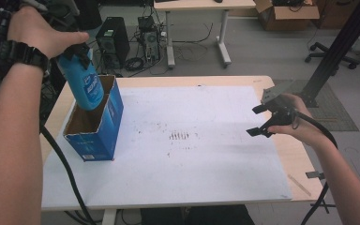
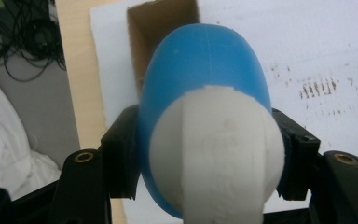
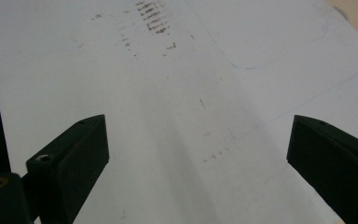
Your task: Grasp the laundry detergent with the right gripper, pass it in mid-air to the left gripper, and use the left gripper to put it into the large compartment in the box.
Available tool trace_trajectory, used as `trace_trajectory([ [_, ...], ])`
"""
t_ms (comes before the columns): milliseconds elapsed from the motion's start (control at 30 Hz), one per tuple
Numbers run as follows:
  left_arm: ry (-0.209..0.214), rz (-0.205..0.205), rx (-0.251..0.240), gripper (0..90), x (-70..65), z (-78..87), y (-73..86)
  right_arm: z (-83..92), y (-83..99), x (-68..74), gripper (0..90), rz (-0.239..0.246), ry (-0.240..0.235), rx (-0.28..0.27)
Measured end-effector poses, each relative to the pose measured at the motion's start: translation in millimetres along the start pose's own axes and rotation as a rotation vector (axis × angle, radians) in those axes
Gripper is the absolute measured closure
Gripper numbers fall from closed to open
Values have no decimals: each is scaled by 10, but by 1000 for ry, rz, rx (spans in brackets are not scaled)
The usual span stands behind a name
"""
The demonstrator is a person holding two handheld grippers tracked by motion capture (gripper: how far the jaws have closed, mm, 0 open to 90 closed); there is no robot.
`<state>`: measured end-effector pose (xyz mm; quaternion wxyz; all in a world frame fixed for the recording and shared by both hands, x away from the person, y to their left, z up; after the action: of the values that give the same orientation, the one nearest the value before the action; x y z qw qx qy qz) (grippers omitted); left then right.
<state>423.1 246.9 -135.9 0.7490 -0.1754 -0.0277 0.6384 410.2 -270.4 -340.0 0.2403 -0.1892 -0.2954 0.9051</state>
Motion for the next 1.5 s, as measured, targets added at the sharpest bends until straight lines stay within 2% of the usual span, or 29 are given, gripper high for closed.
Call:
trace_trajectory([
  [133, 2, 40, -5, 380, 135, -71, 66, 71, 123, -84, 58, -28, 14, 0],
  [300, -10, 58, 4, 380, 223, -230, 139, 84, 229, -121, 58, -54, 16, 4],
  [433, 8, 71, 15, 380, 269, -368, 186, 74, 274, -117, 57, -59, 10, 6],
  [900, 28, 98, 75, 380, 401, -932, 326, 71, 384, -116, 59, -72, 11, 20],
  [1267, 43, 116, 101, 380, 465, -1279, 401, 55, 442, -127, 59, -80, 8, 28],
  [1500, 47, 135, 118, 381, 501, -1438, 456, 43, 468, -130, 58, -86, 5, 32],
])
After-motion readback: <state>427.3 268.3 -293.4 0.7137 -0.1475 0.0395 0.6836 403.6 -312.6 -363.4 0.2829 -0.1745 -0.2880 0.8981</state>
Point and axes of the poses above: each handheld gripper's, and its own axes: z roughly backward along the jaws, y roughly out of its underside, x roughly to its left, the point moved 5 cm from there along -z, roughly forward along the jaws, and after that the axes turned 15 degrees about y, right-handed, at the moved point
